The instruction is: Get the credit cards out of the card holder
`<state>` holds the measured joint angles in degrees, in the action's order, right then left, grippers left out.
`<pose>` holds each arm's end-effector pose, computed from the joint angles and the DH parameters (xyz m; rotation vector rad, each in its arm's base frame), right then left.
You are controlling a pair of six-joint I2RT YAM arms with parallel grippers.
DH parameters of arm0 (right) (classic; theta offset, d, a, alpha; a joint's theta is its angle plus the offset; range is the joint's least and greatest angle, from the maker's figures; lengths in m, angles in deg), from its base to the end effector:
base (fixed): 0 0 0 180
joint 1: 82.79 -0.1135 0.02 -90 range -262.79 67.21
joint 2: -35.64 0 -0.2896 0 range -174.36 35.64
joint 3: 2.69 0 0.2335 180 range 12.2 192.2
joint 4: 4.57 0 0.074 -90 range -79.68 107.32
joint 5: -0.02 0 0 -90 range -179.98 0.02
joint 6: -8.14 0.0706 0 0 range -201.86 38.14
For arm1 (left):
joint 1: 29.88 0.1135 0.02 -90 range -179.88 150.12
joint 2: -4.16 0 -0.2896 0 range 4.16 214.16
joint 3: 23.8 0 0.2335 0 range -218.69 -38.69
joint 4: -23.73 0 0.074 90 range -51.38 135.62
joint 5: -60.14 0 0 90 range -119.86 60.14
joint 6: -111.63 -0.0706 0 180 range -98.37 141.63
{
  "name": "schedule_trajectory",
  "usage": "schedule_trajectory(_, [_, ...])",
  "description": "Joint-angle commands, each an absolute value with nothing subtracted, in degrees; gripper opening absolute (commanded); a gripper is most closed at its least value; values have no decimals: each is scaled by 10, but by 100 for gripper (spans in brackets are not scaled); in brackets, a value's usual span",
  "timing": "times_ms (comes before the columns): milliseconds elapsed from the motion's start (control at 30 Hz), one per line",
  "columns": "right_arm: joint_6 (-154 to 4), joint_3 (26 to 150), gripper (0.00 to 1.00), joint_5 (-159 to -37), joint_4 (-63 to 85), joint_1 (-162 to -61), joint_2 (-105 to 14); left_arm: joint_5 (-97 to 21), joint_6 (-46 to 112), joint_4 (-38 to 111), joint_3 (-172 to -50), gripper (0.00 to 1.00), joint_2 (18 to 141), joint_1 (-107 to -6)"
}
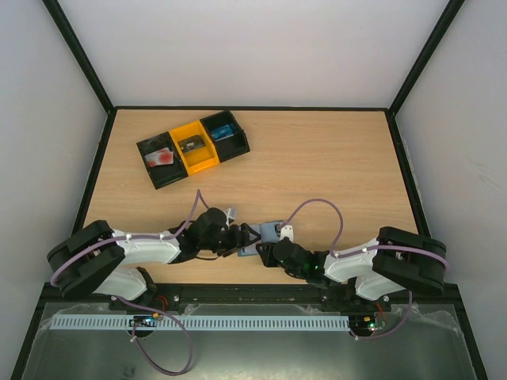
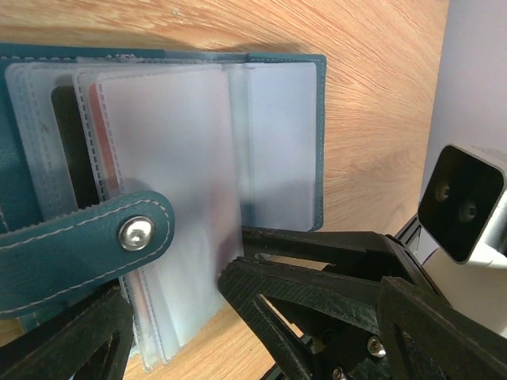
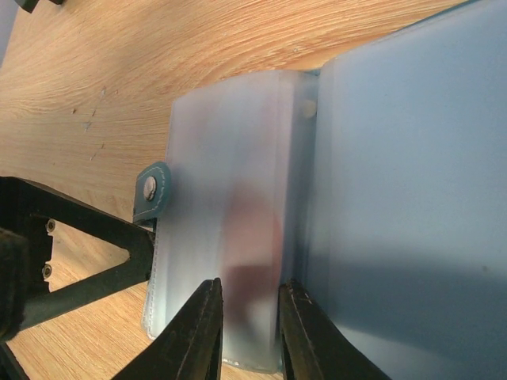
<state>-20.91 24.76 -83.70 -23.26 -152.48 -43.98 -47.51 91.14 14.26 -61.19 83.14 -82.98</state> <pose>0.0875 0.2142 0.1344 -0.1126 2.4039 1.1198 0.1384 -0.2199 0.1676 -0.1466 2.5440 -1.4207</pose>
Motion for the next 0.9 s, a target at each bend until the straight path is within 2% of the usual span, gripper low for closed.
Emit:
schedule_trajectory(0, [-203, 242, 22, -837, -237, -1524, -441, -477, 908, 143, -633, 84, 814, -838])
schedule_trajectory(867, [-195, 207, 29, -788, -221, -1524, -348, -473, 896, 124, -668, 83, 828, -851])
